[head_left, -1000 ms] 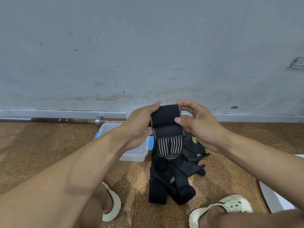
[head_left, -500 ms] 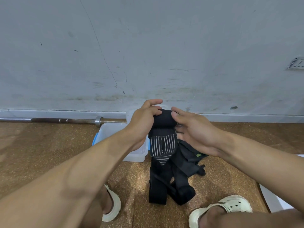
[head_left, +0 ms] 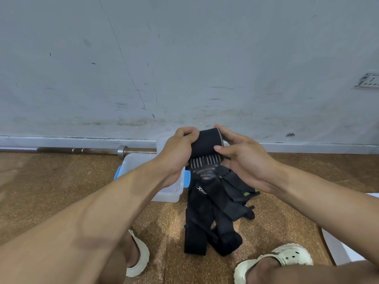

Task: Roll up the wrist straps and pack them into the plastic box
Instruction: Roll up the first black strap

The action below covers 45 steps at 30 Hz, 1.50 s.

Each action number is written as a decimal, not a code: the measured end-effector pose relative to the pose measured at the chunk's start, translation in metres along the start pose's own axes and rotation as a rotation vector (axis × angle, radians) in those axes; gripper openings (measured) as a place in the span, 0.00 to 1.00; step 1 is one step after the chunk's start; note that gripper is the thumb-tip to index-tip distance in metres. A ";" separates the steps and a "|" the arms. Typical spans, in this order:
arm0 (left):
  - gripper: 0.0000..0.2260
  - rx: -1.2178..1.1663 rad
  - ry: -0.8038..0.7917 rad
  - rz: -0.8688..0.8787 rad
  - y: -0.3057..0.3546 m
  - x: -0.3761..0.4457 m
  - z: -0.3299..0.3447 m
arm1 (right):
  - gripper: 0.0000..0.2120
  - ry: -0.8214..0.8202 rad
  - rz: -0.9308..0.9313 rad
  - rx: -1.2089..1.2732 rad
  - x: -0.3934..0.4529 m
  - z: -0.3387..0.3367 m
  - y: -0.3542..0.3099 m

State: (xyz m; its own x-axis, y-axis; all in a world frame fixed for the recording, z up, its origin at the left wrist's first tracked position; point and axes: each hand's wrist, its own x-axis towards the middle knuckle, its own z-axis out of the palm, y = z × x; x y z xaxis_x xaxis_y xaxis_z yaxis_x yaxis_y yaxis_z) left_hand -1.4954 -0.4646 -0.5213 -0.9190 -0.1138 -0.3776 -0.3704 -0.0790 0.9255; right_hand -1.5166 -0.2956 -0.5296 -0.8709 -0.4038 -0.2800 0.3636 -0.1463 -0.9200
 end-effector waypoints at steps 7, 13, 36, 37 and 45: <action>0.15 0.058 -0.030 0.083 0.002 -0.001 -0.001 | 0.16 -0.034 0.068 0.004 -0.001 0.000 0.003; 0.15 0.018 -0.067 0.025 0.002 -0.003 -0.001 | 0.15 0.014 0.010 0.073 -0.001 -0.003 0.002; 0.18 -0.173 -0.228 0.048 0.000 0.002 -0.016 | 0.33 -0.070 -0.023 -0.066 -0.001 -0.016 -0.004; 0.18 -0.154 -0.233 0.056 -0.001 0.002 -0.016 | 0.34 -0.066 -0.026 -0.093 -0.002 -0.017 -0.004; 0.14 -0.070 -0.140 0.119 -0.001 -0.004 -0.010 | 0.31 0.017 -0.214 -0.436 -0.008 -0.019 -0.003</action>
State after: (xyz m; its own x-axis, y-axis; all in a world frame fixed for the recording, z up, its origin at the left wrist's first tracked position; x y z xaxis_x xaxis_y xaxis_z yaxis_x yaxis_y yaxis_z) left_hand -1.4904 -0.4739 -0.5207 -0.9674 0.0117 -0.2529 -0.2520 -0.1425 0.9572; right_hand -1.5173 -0.2750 -0.5302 -0.9178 -0.3904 -0.0727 0.0062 0.1689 -0.9856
